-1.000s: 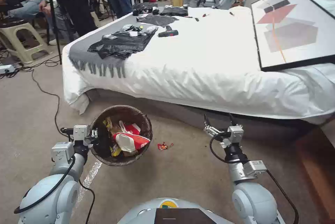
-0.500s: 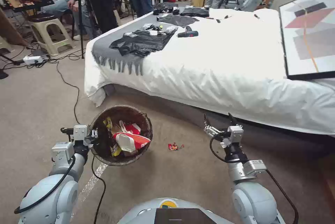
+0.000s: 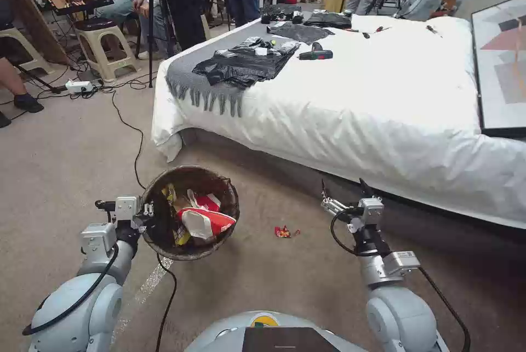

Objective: Pick up the trash bin, then pick up the garbage from the floor and place it into the trash bin.

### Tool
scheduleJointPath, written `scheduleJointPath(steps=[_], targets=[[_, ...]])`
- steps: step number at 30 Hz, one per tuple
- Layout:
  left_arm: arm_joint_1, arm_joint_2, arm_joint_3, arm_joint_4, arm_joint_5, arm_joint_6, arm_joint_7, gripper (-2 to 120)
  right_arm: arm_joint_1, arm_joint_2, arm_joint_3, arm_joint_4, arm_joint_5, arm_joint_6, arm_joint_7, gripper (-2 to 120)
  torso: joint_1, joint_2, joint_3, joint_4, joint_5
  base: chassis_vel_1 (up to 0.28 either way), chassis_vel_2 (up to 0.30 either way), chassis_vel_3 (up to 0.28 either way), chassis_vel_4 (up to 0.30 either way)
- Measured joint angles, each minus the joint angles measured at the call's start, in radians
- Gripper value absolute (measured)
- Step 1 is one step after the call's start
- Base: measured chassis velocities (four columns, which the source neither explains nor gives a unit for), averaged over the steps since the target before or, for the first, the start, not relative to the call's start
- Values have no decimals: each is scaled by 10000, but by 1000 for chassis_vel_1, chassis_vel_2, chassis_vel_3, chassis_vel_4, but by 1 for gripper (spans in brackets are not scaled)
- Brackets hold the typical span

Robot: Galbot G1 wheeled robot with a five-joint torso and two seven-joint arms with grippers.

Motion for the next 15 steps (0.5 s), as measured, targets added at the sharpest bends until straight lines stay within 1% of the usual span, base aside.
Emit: scheduleJointPath(steps=[5,7,9,11,13,15], targets=[[-5,17,0,0,4,-11,4,3,96,-282,96,-65,189,-525,-177,100,0,0,0,0,0,0,0,0,0],[-1,24,-2,-6,2,-14,4,3,267,-488,118,-133,364,-964,-268,100,0,0,0,0,0,0,0,0,0],[0,26,-2,-11,1,-14,4,3,348,-585,111,-172,419,-1083,-282,100,0,0,0,0,0,0,0,0,0],[1,24,-1,-18,-1,-14,4,3,638,-866,15,-325,580,-1503,-316,100,0,0,0,0,0,0,0,0,0],[1,23,1,-23,-1,-14,5,3,712,-931,-23,-369,634,-1612,-316,100,0,0,0,1,0,0,0,0,0],[0,21,2,-39,-2,-14,4,3,966,-1180,-164,-531,852,-1931,-318,100,0,0,0,2,1,0,0,0,0]])
